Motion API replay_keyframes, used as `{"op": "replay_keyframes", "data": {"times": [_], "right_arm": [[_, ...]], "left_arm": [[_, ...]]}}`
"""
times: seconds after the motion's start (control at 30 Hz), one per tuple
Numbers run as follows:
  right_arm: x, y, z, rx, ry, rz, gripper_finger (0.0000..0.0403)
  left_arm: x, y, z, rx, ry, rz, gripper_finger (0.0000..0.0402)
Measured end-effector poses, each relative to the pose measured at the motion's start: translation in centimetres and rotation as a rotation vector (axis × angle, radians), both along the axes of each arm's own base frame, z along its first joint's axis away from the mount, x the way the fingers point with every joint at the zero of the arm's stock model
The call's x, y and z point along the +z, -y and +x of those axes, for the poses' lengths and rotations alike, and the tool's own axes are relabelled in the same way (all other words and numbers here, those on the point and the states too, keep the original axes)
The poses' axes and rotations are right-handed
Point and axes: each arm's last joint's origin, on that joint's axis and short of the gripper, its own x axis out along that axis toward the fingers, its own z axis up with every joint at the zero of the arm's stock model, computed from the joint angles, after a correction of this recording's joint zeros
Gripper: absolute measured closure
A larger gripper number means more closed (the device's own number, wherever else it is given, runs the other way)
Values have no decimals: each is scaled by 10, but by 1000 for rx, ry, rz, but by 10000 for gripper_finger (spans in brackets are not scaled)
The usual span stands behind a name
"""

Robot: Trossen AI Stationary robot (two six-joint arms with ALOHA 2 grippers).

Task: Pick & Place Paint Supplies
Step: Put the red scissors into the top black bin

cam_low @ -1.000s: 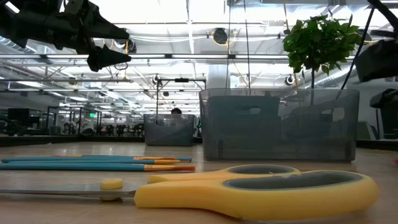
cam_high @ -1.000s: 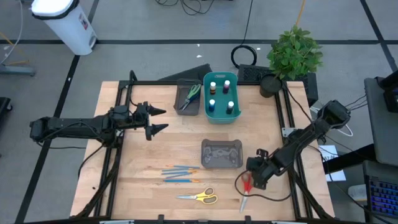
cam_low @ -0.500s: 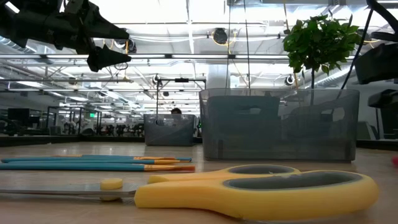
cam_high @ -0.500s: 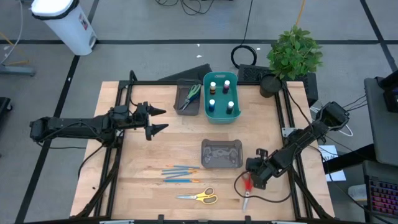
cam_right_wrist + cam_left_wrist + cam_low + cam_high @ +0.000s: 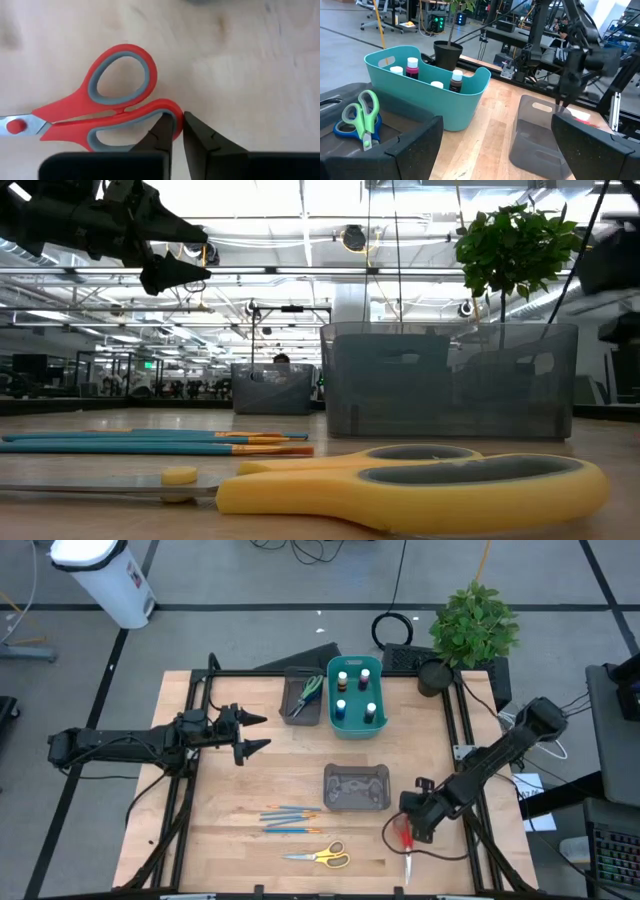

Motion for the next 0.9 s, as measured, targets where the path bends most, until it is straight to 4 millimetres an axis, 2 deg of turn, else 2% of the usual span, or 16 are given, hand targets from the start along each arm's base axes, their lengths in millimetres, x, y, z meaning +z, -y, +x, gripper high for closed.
{"op": "replay_keyframes", "data": {"times": [0.33, 0.73, 0.9], "right_arm": [[44, 13, -14, 37, 195, 102, 392], [81, 26, -27, 65, 459, 155, 393], [96, 32, -29, 98, 597, 163, 393]], "left_arm": [[0, 0, 0, 0, 0, 1, 23], [1, 0, 0, 0, 9, 8, 23], [4, 0, 0, -4, 30, 60, 23]]}}
